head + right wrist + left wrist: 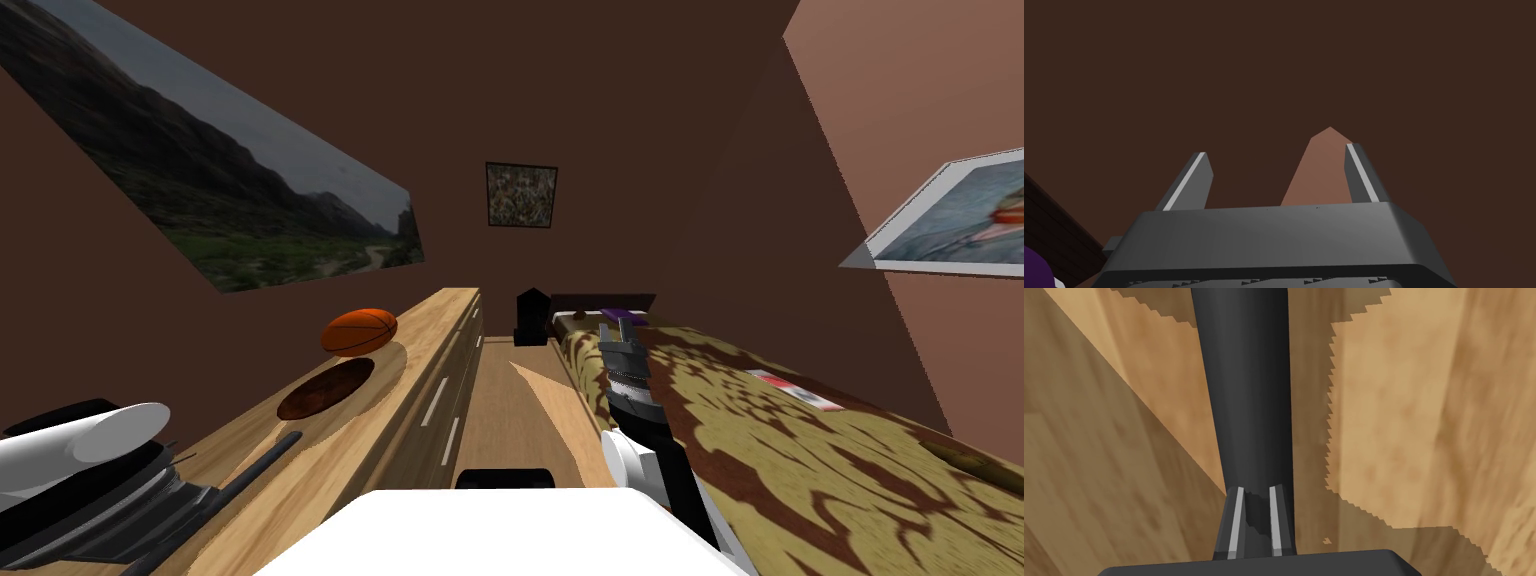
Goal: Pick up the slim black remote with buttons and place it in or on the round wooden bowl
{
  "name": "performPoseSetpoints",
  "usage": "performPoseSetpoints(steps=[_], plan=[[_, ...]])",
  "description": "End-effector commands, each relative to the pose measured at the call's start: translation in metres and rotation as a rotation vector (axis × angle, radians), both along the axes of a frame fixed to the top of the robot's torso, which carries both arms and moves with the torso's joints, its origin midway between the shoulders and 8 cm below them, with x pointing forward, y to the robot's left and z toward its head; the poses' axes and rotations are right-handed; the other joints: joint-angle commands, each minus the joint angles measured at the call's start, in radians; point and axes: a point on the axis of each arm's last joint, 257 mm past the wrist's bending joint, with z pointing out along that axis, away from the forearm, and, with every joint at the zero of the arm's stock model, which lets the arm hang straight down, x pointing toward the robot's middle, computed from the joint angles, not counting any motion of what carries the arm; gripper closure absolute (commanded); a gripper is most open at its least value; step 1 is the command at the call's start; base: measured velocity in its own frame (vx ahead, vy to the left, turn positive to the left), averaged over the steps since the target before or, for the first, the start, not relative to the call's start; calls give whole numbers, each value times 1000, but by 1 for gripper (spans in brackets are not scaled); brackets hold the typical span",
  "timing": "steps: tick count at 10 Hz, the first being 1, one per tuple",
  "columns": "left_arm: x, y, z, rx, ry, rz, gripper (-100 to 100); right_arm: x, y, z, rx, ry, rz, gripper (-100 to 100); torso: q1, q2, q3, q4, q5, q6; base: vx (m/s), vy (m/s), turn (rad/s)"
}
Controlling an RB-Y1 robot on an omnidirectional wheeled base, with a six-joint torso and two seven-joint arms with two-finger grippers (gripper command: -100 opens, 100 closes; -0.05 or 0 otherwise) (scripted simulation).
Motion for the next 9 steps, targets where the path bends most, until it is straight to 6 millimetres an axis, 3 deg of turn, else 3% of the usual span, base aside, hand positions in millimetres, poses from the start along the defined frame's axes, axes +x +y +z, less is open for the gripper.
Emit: performPoseSetpoints(steps=[1, 9], plan=[[1, 3, 5, 3, -7, -19, 100, 0, 0, 0, 0, 0, 0, 0, 0, 0, 0, 0, 0, 0, 23, -23, 15], [1, 11, 33, -17, -31, -137, 100, 0, 0, 0, 0, 0, 0, 0, -3, -1, -1, 0, -1, 2, 29, -26, 9]])
